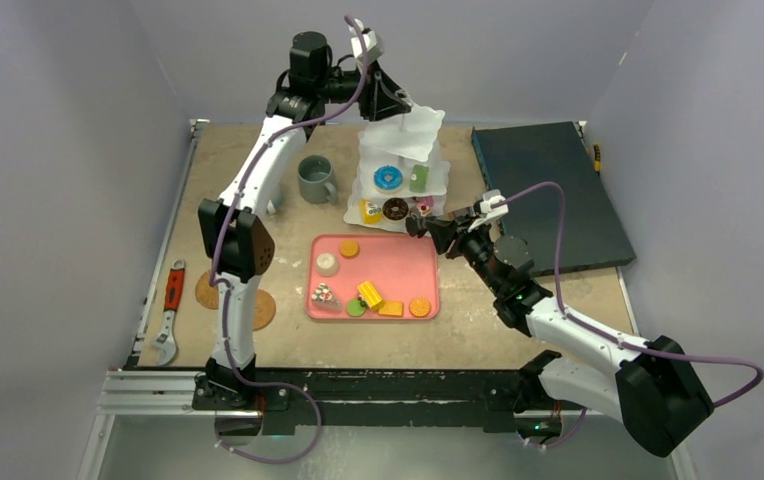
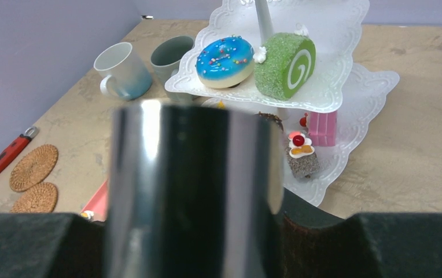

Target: Serve the afternoon tea

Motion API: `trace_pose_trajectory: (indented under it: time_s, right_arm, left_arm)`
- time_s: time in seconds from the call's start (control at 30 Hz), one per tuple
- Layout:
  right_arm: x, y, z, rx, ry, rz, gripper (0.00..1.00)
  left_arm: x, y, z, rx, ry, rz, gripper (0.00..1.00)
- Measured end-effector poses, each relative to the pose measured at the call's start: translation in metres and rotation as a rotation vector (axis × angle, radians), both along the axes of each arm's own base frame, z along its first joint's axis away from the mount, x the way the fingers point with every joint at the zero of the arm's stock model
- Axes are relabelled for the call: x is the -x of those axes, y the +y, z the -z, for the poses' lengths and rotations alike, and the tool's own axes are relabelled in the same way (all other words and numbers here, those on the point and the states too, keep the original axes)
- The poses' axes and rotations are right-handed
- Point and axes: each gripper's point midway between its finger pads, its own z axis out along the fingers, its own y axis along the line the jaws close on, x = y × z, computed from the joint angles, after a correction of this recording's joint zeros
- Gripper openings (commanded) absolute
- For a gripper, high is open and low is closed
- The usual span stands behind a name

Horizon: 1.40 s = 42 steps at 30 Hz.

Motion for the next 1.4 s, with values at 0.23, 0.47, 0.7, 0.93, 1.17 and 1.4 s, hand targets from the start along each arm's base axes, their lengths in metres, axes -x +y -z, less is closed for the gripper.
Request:
trace_pose_trajectory:
  time_s: [0.23,0.47,0.7,0.93,1.17,1.4]
  right_arm:
    - [0.0,0.0,-0.001,-0.007,0.0,0.001,0.4]
    - [0.0,0.001,-0.002,-0.016,0.0,0.001,0.38]
    - [0.0,0.001,-0.002,-0.021,0.003,0.002,0.38]
    - [0.0,0.001,-0.003,-0.023,0.001,0.002,0.37]
    - [-0.001,0.002,-0.007,-0.034,-0.011,0.002,0.36]
    - [-0.001,0.002,-0.009,-0.04,-0.02,0.002,0.36]
  left_arm:
    - [-0.001,-0.006,0.001,-0.01,-0.016,-0.017,0.24]
    - [-0.003,-0.008,0.0,-0.017,-0.024,-0.053,0.18]
    - [-0.007,-0.005,-0.002,-0.024,-0.041,-0.098,0.02]
    - [-0.013,-0.004,-0.005,-0.046,-0.061,-0.186,0.0]
    - [-0.006,-0.011,-0.006,-0.097,-0.101,-0.275,0.0]
    - [-0.006,-0.012,-0.006,-0.113,-0.09,-0.384,0.0]
